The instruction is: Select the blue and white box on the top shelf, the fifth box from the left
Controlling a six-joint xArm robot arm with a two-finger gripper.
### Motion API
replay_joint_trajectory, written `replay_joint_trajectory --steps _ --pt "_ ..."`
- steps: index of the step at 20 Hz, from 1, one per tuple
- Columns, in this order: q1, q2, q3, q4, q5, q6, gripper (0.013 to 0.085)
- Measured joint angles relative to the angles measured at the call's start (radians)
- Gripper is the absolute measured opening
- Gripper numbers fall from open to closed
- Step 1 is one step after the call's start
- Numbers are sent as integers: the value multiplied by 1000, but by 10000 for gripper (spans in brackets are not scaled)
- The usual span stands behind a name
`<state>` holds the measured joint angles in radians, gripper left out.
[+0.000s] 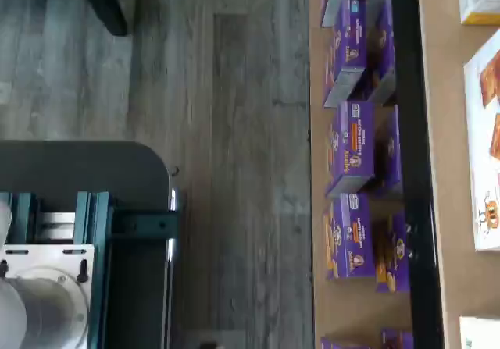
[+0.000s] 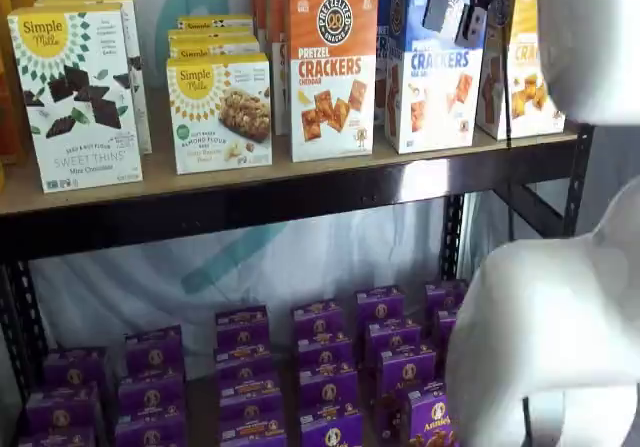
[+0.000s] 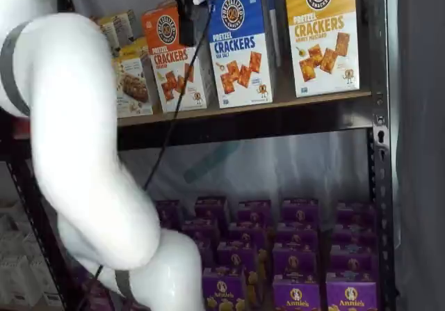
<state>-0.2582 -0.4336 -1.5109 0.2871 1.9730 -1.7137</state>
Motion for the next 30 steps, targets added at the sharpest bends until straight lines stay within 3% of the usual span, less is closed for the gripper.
replay_joint_trajectory --steps 2,3,6,9,16,22,30 --pt "49 -22 27 -77 -33 13 850" --pt "60 -32 41 -93 -44 18 850" --pt "66 -49 69 -94 -60 24 850" --pt "53 -74 102 -59 -97 23 850" --pt "-10 -90 106 81 -141 18 850" --pt "5 -89 73 52 -196 25 850" --pt "-44 -89 52 139 -290 19 850"
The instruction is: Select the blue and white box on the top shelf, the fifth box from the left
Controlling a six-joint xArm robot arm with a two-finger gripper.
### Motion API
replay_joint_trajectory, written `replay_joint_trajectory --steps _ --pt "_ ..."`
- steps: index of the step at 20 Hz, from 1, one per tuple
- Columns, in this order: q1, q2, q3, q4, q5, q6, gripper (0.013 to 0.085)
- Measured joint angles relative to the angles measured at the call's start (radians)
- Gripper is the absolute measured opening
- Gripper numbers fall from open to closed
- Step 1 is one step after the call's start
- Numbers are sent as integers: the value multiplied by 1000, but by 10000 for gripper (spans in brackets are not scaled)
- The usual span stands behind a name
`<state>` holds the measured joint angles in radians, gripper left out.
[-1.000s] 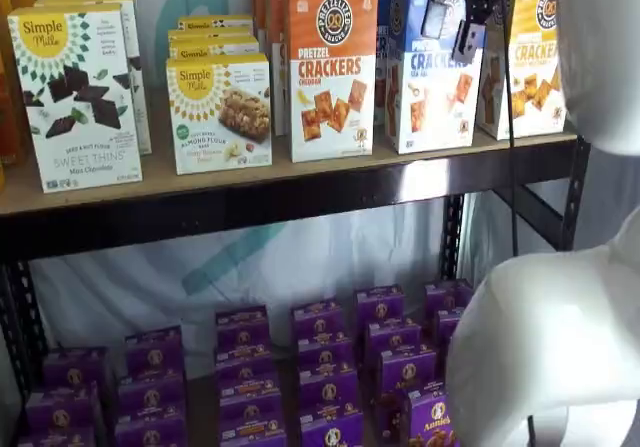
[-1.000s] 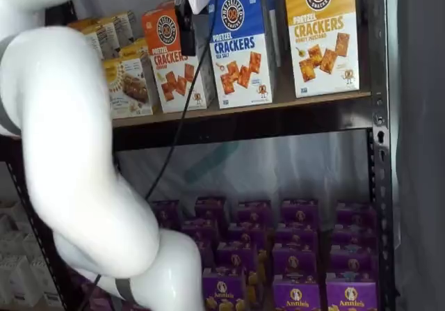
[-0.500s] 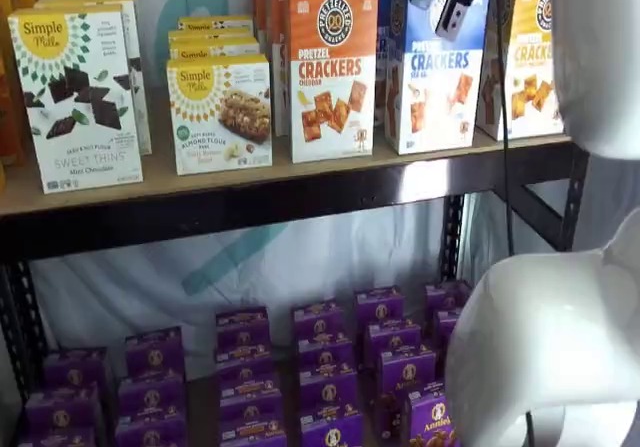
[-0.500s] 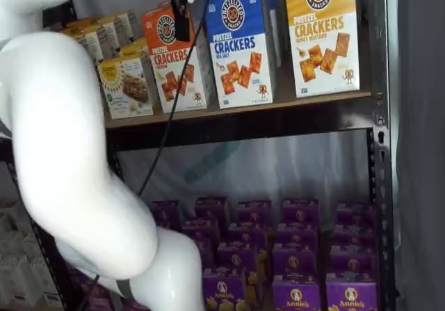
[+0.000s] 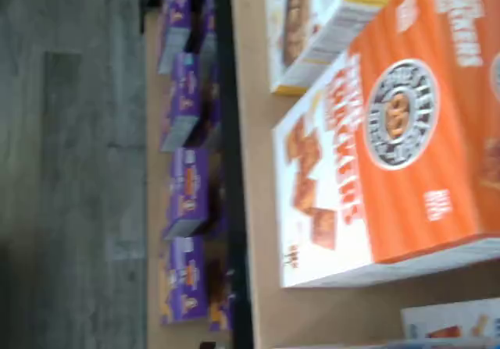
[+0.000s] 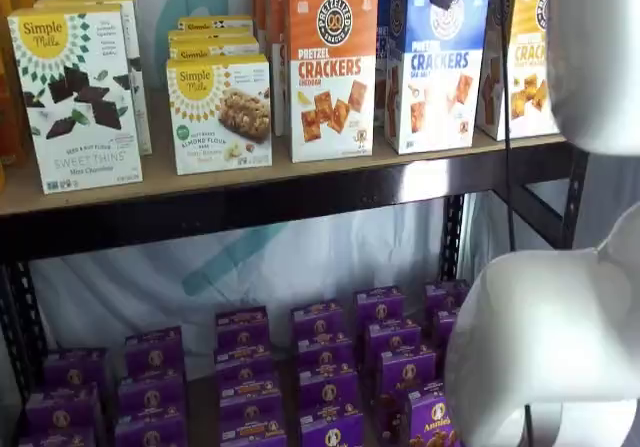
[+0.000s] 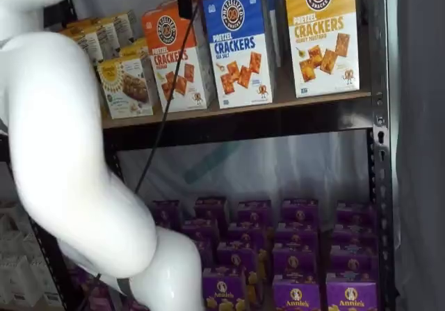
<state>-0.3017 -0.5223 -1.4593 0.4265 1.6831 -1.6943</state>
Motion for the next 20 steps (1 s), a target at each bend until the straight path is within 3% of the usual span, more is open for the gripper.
replay_joint_trajectory --steps 7,13,20 --pt "4 41 -27 17 -110 1 850" --pt "15 124 -79 -39 -122 -26 850" --pt "6 177 -85 -58 -149 -59 850"
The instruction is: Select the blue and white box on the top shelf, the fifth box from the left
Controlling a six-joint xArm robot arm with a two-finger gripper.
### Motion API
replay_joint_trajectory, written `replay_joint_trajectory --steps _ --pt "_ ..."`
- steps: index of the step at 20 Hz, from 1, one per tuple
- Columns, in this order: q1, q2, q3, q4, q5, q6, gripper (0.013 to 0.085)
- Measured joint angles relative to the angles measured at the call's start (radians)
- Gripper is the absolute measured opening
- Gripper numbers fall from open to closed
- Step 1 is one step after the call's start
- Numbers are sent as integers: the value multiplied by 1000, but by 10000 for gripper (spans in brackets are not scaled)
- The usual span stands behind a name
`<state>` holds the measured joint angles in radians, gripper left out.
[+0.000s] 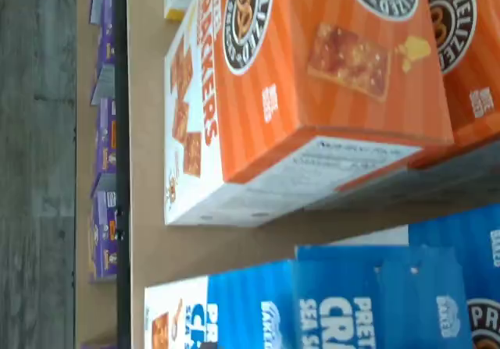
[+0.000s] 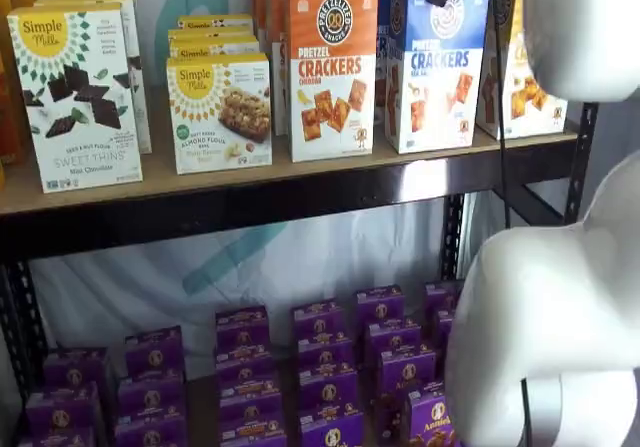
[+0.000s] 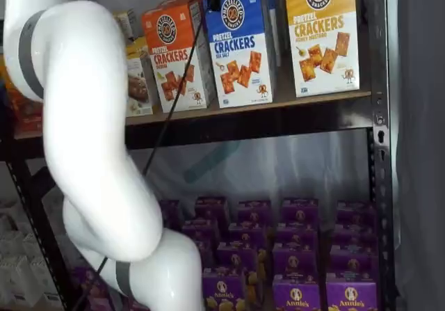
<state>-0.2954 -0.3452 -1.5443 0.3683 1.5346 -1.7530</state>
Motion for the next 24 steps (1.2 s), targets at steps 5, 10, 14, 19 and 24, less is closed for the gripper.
replay_joint_trajectory --steps 5,10,14,19,24 --pt "3 25 -6 -20 -11 -12 850" --pt "5 52 -26 -49 17 -19 850" --pt "12 69 -46 -74 56 -17 850" --pt "27 82 -64 -110 89 -11 850" --pt "38 95 -84 -146 120 -9 850"
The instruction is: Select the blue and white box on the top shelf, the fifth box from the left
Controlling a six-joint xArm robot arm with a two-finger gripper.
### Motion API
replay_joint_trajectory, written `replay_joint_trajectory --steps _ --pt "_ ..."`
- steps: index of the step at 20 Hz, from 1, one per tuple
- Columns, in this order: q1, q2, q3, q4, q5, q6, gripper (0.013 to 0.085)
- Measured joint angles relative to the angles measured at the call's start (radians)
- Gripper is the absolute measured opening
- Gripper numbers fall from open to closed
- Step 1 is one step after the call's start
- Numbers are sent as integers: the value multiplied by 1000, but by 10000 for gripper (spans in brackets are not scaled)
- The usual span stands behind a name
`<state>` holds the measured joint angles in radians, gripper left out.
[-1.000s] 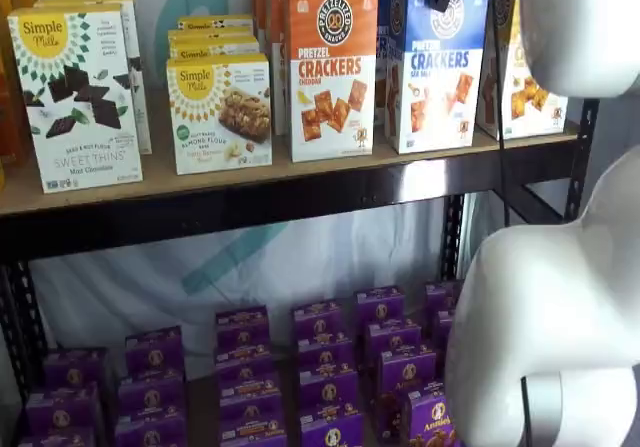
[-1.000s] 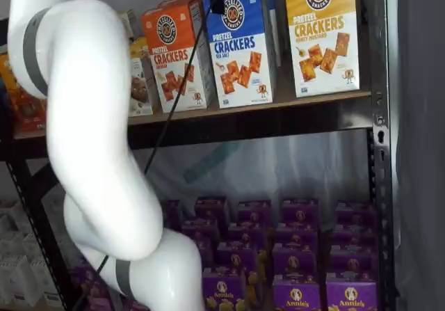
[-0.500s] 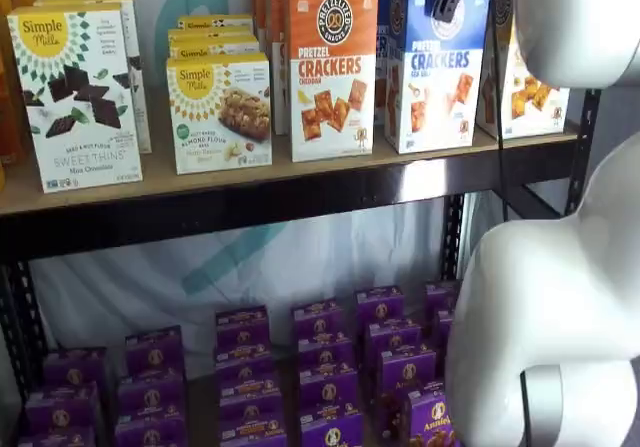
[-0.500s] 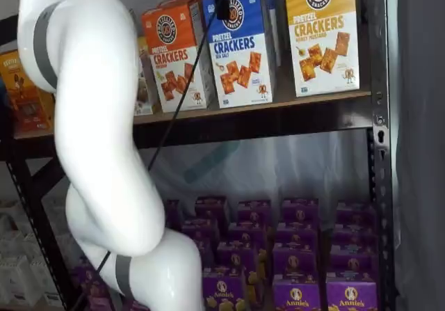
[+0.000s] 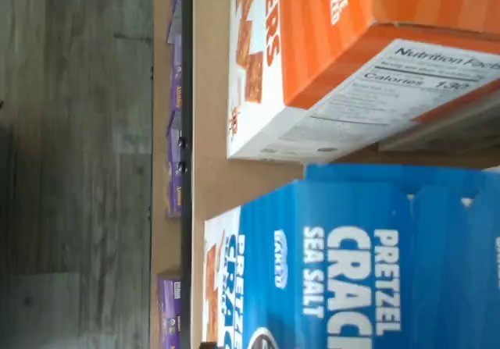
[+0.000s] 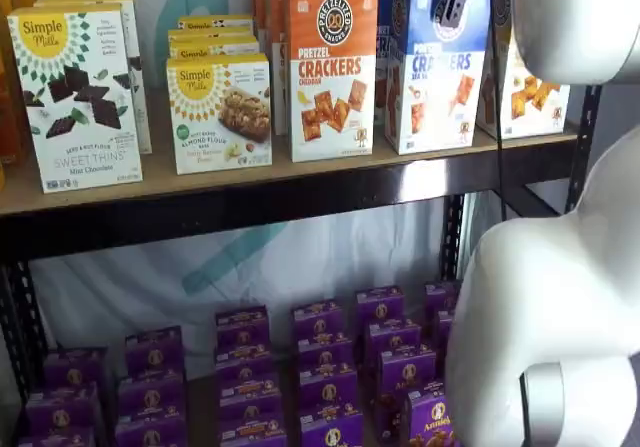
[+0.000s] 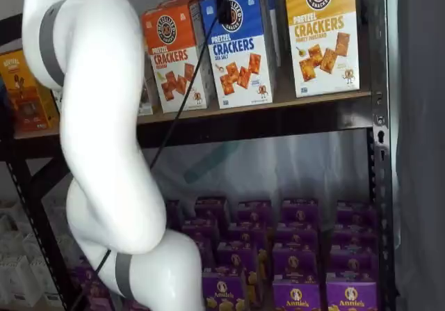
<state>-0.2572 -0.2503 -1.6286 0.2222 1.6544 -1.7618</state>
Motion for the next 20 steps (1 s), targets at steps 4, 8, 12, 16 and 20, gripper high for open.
replay_joint_trajectory --steps 4,8,12,16,20 --pt "2 1 -1 -5 5 1 850" --pt "4 -6 10 -1 -5 4 850" --pt "8 -13 20 0 -10 7 770" --pt "11 -19 31 0 -18 8 690" --pt "15 -24 41 -4 -27 10 690"
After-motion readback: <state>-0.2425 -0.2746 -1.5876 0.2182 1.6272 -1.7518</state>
